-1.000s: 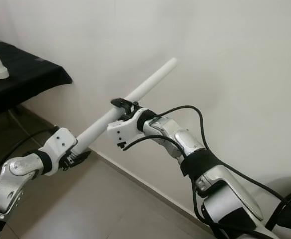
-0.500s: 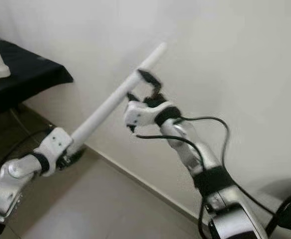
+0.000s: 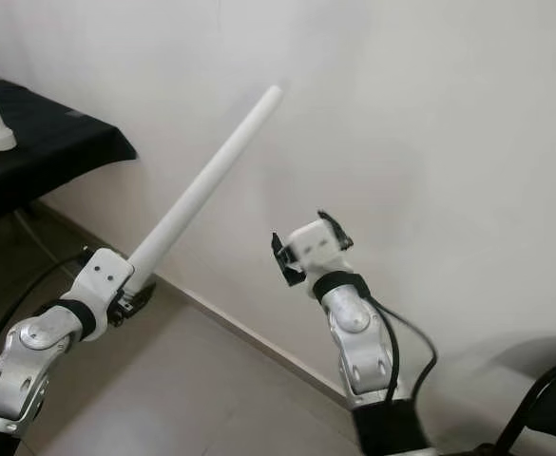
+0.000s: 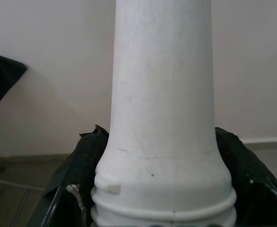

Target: Building children table

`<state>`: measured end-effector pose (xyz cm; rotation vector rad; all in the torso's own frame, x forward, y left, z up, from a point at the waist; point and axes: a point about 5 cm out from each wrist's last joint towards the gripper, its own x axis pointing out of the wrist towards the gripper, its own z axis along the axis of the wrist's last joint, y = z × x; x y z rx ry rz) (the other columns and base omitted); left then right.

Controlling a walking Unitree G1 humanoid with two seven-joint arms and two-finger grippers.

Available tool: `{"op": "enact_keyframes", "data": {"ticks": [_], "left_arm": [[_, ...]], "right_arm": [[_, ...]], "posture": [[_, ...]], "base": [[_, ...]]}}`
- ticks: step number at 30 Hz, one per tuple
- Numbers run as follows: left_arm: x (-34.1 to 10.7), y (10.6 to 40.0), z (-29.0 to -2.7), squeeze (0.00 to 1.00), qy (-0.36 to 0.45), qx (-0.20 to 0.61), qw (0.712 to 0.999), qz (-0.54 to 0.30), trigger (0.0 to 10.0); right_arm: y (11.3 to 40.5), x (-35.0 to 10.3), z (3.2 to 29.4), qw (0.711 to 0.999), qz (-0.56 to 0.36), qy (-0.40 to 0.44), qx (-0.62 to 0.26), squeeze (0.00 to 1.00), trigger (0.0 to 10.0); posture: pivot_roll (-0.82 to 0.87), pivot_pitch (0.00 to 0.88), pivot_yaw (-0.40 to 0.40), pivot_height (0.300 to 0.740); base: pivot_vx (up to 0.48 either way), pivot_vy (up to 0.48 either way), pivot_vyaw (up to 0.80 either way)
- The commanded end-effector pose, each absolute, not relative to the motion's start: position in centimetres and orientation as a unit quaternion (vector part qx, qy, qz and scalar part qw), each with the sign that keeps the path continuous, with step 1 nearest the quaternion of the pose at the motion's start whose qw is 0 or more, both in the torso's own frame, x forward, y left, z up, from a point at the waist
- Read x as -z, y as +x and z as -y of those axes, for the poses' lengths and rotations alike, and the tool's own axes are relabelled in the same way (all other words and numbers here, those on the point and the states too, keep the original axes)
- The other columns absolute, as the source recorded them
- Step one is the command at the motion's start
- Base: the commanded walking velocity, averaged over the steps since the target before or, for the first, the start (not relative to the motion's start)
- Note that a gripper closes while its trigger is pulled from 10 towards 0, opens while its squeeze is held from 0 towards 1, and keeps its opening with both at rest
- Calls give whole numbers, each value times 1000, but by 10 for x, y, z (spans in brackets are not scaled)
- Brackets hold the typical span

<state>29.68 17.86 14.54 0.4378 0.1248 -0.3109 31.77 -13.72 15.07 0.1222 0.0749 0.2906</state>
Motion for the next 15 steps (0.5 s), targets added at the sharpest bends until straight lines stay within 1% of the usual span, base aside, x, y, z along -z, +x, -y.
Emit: {"op": "enact_keyframes", "data": {"ticks": [1, 2, 4, 5, 6, 7, 8, 10, 11, 15], "left_arm": [[-151, 296, -177, 0, 209, 154, 965, -42, 10000], [-153, 295, -173, 0, 205, 163, 965, -32, 10000], [-153, 295, -173, 0, 205, 163, 965, -32, 10000], [-153, 292, -167, 0, 202, 181, 962, -22, 10000], [-153, 290, -163, 0, 199, 193, 961, -15, 10000], [-153, 287, -160, 0, 194, 206, 959, -11, 10000], [-153, 287, -160, 0, 194, 206, 959, -11, 10000], [-152, 283, -154, 0, 188, 229, 955, -7, 10000], [-152, 283, -154, 0, 188, 229, 955, -7, 10000], [-150, 277, -150, 0, 182, 252, 951, -1, 10000]], "right_arm": [[317, -154, 133, 975, -56, 134, -170, 1000, 10000], [316, -160, 125, 956, -59, 204, -203, 1000, 10000], [316, -160, 125, 956, -59, 204, -203, 1000, 10000], [313, -175, 112, 925, -42, 271, -263, 690, 10000], [309, -185, 104, 899, -30, 311, -306, 690, 10000], [305, -192, 99, 884, -23, 328, -333, 0, 10000], [305, -192, 99, 884, -23, 328, -333, 0, 10000], [302, -196, 93, 870, -21, 334, -362, 0, 10000], [302, -196, 93, 870, -21, 334, -362, 0, 10000], [300, -202, 89, 849, -37, 356, -389, 0, 10000]], "posture": [[-11, 0, -69, 740], [-11, 0, -69, 740], [-11, 0, -69, 740], [-6, 0, -71, 740], [-5, 0, -73, 740], [-4, 0, -75, 740], [-4, 0, -75, 740], [2, 0, -81, 740], [2, 0, -81, 740], [4, 0, -84, 740]], "base": [[0, 0, 0], [0, 0, 0], [0, 0, 0], [0, 0, 0], [0, 0, 0], [0, 0, 0], [0, 0, 0], [0, 0, 0], [0, 0, 0], [0, 0, 0]]}}
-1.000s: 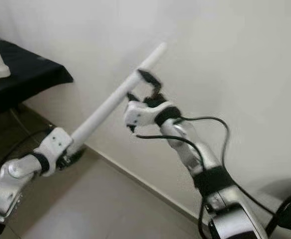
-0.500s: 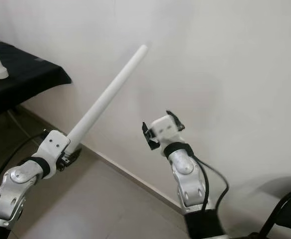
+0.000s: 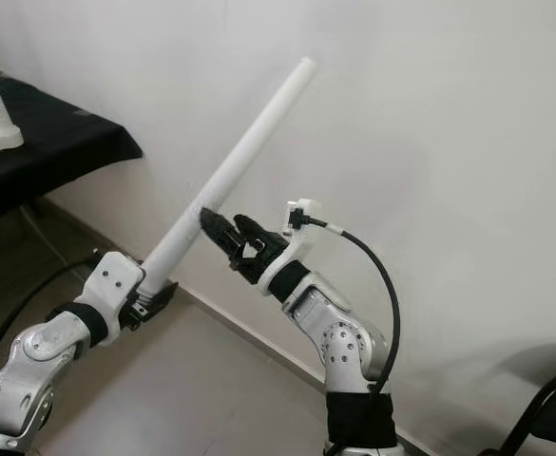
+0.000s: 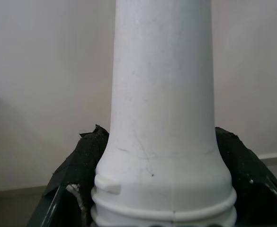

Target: Building children table

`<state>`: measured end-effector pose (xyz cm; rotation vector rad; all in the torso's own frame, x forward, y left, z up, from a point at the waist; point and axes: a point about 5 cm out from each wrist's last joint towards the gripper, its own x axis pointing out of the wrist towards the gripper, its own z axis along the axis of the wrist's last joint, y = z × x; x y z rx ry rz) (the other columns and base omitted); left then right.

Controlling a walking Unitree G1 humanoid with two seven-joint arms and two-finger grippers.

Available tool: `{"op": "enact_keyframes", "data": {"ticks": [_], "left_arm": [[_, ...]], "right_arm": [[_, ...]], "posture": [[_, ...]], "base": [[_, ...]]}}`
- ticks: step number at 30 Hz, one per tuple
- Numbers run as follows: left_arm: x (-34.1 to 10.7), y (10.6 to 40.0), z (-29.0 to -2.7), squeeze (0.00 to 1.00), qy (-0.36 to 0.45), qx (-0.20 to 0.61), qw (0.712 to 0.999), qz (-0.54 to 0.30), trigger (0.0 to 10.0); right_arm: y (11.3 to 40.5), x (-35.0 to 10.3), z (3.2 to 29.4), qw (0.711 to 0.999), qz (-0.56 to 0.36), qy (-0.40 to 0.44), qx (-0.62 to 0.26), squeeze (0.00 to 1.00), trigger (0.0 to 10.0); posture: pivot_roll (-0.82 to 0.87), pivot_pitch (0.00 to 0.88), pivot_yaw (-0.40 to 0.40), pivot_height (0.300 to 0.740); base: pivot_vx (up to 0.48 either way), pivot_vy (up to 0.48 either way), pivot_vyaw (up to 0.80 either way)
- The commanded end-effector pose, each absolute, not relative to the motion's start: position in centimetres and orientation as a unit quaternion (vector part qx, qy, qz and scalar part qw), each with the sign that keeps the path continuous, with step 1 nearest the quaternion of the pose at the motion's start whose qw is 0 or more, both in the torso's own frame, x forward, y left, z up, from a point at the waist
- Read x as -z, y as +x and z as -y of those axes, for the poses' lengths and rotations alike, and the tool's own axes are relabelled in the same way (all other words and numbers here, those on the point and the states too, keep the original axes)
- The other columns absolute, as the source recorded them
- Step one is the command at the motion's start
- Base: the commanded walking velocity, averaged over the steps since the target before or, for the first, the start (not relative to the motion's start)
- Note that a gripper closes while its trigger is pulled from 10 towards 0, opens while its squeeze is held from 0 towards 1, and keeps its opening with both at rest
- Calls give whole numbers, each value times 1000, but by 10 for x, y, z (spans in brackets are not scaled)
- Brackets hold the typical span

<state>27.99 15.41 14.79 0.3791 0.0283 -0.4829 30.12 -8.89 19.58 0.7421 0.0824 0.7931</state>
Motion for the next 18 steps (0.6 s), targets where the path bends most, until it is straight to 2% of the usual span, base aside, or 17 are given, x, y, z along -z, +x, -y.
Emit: {"op": "enact_keyframes", "data": {"ticks": [1, 18], "left_arm": [[-150, 276, -149, 0, 182, 252, 950, 0, 10000], [-147, 268, -139, 0, 180, 305, 935, 6, 10000]], "right_arm": [[299, -202, 88, 846, -44, 360, -392, 0, 10000], [316, -205, 91, 860, -48, 366, -352, 0, 10000]], "posture": [[4, 0, -84, 740], [10, 0, -81, 740]], "base": [[0, 0, 0], [0, 0, 0]]}}
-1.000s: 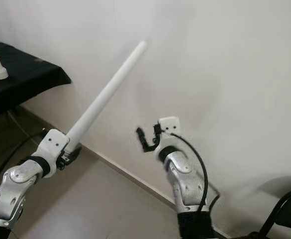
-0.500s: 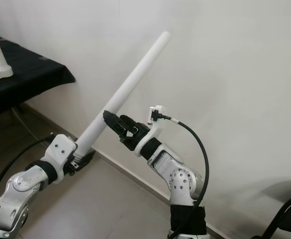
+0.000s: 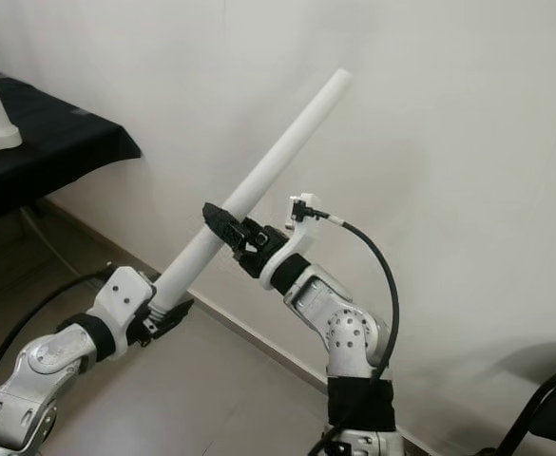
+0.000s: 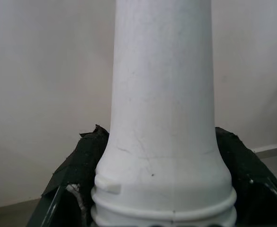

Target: Building children table

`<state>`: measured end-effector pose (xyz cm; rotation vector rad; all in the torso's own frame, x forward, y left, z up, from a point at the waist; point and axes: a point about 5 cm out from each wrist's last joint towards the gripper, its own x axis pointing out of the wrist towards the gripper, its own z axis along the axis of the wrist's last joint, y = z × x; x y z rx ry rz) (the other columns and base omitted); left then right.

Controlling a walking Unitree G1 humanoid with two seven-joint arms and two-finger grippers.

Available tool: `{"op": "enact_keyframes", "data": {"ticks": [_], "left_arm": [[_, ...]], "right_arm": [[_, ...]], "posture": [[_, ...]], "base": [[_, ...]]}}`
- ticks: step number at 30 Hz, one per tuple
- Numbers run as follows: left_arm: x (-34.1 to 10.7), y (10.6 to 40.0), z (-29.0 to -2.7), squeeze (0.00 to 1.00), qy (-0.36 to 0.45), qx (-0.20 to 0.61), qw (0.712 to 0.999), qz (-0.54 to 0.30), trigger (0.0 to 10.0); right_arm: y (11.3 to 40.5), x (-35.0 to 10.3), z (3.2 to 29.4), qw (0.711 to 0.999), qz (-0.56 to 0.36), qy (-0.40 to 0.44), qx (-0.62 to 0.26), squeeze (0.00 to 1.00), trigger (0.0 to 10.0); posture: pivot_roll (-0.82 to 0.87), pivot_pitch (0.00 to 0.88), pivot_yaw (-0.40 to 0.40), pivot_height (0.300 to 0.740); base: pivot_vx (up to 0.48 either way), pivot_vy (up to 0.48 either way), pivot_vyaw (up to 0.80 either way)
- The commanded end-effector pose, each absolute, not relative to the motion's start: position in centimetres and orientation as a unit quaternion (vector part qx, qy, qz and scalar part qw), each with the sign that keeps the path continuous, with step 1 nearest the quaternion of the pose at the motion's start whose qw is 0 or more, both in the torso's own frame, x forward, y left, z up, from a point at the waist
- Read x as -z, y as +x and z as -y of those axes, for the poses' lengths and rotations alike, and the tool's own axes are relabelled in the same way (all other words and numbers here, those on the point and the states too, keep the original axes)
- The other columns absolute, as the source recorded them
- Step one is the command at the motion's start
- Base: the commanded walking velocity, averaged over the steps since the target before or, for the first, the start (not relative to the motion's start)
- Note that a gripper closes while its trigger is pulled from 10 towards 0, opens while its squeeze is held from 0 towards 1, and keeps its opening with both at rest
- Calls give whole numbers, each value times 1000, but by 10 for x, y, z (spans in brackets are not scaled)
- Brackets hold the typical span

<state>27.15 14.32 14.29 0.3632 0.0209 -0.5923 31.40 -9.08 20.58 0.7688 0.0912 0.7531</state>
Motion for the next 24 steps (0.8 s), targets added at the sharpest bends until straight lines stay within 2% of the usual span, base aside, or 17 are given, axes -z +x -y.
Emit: {"op": "enact_keyframes", "data": {"ticks": [1, 3, 4, 5, 6, 7, 8, 10, 11, 12, 13, 24], "left_arm": [[-147, 268, -139, 0, 180, 305, 935, 6, 10000], [-146, 264, -135, 0, 182, 326, 928, 7, 10000], [-146, 263, -133, 0, 181, 333, 925, 8, 10000], [-146, 262, -132, 0, 180, 337, 924, 8, 10000], [-147, 261, -131, 0, 177, 340, 924, 10, 10000], [-147, 261, -131, 0, 177, 340, 924, 10, 10000], [-149, 261, -128, 0, 173, 345, 923, 14, 10000], [-150, 261, -127, 0, 172, 347, 922, 16, 10000], [-151, 261, -125, 0, 170, 351, 920, 17, 10000], [-151, 260, -124, 0, 170, 355, 919, 18, 10000], [-151, 260, -123, 0, 169, 358, 918, 18, 10000], [-151, 262, -124, 0, 178, 355, 917, 23, 10000]], "right_arm": [[316, -205, 91, 860, -48, 366, -352, 0, 10000], [321, -210, 87, 858, -42, 375, -349, 0, 9804], [322, -211, 83, 856, -42, 378, -350, 0, 7020], [323, -212, 81, 855, -43, 379, -352, 0, 7020], [322, -211, 77, 854, -46, 378, -355, 0, 4588], [322, -211, 77, 854, -46, 378, -355, 0, 4588], [321, -208, 71, 853, -53, 375, -359, 0, 3294], [320, -206, 69, 852, -57, 374, -361, 0, 3294], [319, -203, 67, 853, -62, 372, -361, 0, 2471], [319, -201, 66, 854, -64, 369, -361, 0, 784], [319, -200, 65, 855, -65, 366, -361, 0, 0], [319, -195, 68, 863, -62, 365, -344, 0, 0]], "posture": [[10, 0, -81, 740], [9, 0, -80, 740], [10, 0, -80, 740], [13, 0, -82, 740], [13, 0, -82, 740], [13, 0, -82, 740], [13, 0, -82, 740], [13, 0, -82, 740], [18, 0, -86, 740], [18, 0, -86, 740], [18, 0, -86, 740], [10, 0, -78, 740]], "base": [[0, 0, 0], [0, 0, 0], [0, 0, 0], [0, 0, 0], [0, 0, 0], [0, 0, 0], [0, 0, 0], [0, 0, 0], [0, 0, 0], [0, 0, 0], [0, 0, 0], [0, 0, 0]]}}
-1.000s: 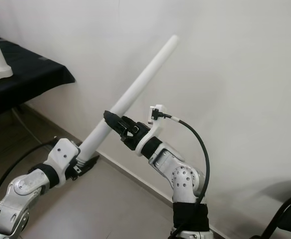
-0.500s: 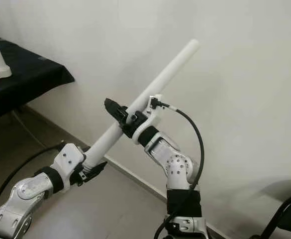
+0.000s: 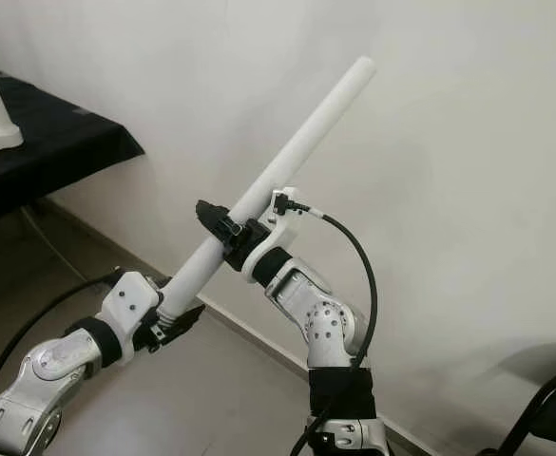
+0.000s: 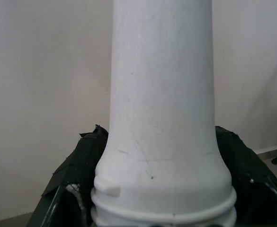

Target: Building children table

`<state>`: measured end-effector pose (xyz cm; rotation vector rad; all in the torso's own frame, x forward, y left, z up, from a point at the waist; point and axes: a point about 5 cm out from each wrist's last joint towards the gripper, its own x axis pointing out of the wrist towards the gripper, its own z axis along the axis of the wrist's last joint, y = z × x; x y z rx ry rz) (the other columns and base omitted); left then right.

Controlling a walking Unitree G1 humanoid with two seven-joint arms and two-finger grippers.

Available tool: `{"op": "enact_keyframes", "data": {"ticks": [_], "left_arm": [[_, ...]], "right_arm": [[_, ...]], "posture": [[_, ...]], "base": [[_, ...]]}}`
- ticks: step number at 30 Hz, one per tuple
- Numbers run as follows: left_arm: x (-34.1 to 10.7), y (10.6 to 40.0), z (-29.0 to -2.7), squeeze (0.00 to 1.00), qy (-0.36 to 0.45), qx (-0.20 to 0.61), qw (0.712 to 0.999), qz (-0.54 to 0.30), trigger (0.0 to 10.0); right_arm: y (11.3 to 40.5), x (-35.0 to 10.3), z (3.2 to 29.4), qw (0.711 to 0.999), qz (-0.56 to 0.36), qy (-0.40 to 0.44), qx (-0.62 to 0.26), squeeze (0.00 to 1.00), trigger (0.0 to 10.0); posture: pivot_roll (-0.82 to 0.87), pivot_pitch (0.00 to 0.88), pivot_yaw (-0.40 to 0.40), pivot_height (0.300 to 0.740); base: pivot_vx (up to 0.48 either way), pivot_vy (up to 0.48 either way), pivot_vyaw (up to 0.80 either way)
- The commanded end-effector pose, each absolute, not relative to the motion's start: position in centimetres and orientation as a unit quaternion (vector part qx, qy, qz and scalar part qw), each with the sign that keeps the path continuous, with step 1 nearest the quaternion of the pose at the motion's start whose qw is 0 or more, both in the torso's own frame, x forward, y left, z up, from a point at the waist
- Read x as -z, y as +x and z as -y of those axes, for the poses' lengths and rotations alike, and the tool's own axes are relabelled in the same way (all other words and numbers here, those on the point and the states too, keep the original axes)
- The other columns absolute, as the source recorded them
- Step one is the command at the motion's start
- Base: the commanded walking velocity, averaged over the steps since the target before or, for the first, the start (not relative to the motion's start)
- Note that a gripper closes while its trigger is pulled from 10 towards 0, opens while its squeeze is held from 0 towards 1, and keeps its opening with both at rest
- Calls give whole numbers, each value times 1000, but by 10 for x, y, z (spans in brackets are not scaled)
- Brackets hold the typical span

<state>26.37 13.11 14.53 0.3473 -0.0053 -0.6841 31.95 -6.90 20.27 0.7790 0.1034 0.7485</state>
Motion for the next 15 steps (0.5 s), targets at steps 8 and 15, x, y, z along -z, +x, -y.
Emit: {"op": "enact_keyframes", "data": {"ticks": [8, 15], "left_arm": [[-153, 265, -131, 1000, 144, 340, 929, 31, 10000], [-166, 261, -147, 1000, 122, 331, 935, 45, 10000]], "right_arm": [[319, -199, 70, 863, -50, 370, -341, 0, 0], [336, -203, 105, 930, -4, 266, -253, 0, 0]], "posture": [[7, 0, -74, 740], [19, 0, -80, 740]], "base": [[0, 0, 0], [0, 0, 0]]}}
